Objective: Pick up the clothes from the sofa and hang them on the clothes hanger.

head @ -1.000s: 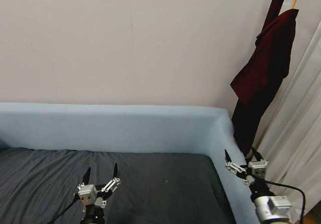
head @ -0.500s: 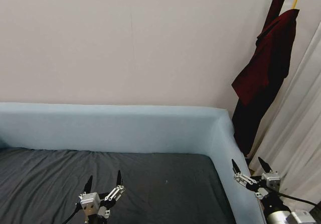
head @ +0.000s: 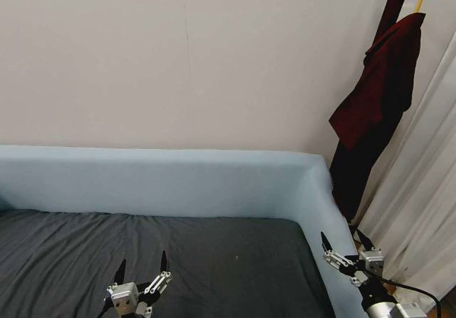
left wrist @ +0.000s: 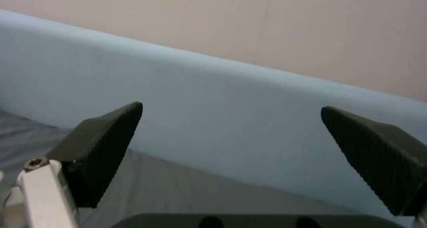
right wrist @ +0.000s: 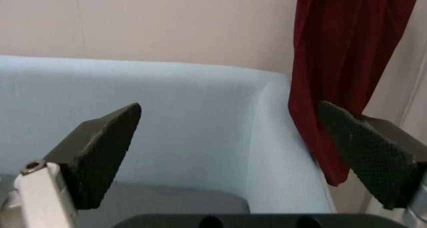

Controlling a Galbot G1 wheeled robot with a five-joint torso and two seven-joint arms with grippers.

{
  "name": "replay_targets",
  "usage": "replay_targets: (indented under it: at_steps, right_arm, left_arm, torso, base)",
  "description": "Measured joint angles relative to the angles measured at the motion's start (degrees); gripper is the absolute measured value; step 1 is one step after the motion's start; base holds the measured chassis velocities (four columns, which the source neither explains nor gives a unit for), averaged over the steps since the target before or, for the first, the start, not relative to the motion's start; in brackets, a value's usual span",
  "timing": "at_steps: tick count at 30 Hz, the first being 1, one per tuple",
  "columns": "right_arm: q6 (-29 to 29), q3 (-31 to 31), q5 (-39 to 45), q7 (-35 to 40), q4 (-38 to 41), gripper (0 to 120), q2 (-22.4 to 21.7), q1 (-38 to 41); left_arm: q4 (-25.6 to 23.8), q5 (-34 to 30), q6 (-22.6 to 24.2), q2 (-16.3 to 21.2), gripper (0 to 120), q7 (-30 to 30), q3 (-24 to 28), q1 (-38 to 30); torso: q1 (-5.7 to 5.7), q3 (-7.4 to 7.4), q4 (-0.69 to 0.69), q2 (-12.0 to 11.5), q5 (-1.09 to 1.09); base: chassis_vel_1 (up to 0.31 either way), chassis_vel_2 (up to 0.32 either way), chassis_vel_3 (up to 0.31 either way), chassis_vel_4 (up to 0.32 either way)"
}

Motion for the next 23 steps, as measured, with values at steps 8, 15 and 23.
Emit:
replay_targets:
  at_steps: [8, 15, 23]
  right_arm:
    - [-0.02, -0.04, 0.04, 0.05, 0.00, 100, -0.04, 0.06]
    - [-0.04, -0.05, 0.06, 0.08, 0.00, 100, -0.05, 0.08]
    - [-0.08, -0.05, 0.09, 0.10, 0.02, 100, -0.09, 0.10]
  left_arm:
    - [0.00, -0.06, -0.02, 0.04, 100, 0.03, 0.03, -0.06]
    - [0.00, -0.08, -0.02, 0.05, 100, 0.06, 0.04, -0.07]
    - [0.00, -0.12, -0.02, 0.09, 100, 0.10, 0.05, -0.08]
  torso:
    - [0.00, 0.00, 0.00, 0.00, 0.00]
    - [0.00, 0.00, 0.00, 0.00, 0.00]
    - [0.00, 0.00, 0.00, 0.00, 0.00]
  base:
    - [0.000, 0.000, 0.000, 0.000]
    - [0.000, 0.000, 0.000, 0.000]
    - [0.000, 0.000, 0.000, 0.000]
